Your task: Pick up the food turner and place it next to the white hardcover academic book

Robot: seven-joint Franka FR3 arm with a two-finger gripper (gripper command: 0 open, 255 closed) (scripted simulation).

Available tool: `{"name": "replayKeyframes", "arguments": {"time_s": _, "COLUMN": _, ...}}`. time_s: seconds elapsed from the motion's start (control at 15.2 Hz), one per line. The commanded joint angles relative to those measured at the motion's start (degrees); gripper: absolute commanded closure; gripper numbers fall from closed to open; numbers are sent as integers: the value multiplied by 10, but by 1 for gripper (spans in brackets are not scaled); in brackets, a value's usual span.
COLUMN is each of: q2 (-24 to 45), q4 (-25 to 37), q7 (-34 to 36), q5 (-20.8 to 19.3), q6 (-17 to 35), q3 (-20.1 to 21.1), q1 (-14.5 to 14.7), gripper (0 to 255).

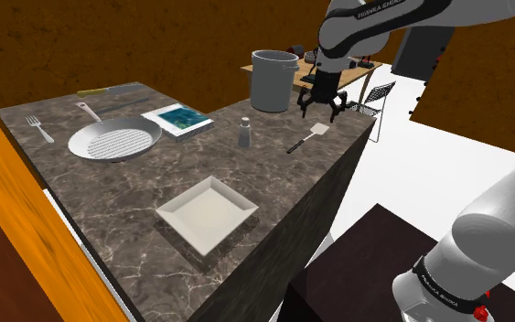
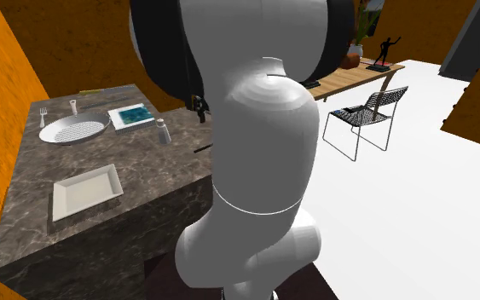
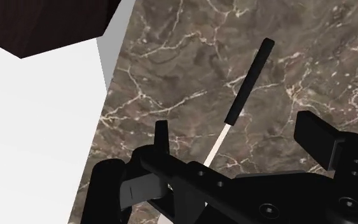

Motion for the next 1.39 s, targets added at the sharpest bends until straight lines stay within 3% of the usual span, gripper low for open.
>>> {"name": "replayKeyframes", "arguments": {"time_s": 0.0, "q2": 42, "q4": 22, "q7": 45, "q5": 6, "q6": 18, "q3": -4, "q1": -7, "gripper": 0}}
{"name": "replayKeyframes", "arguments": {"time_s": 0.46, "q2": 173, "q4": 102, "q7": 172, "q5": 34, "q6": 64, "q3": -31, "q1": -31, "gripper": 0}}
{"name": "replayKeyframes", "arguments": {"time_s": 0.92, "q2": 197, "q4": 77, "q7": 170, "q5": 37, "q6": 113, "q3": -29, "q1": -29, "gripper": 0}}
{"name": "replayKeyframes", "arguments": {"time_s": 1.32, "q2": 199, "q4": 75, "q7": 170, "q5": 37, "q6": 117, "q3": -29, "q1": -29, "gripper": 0}}
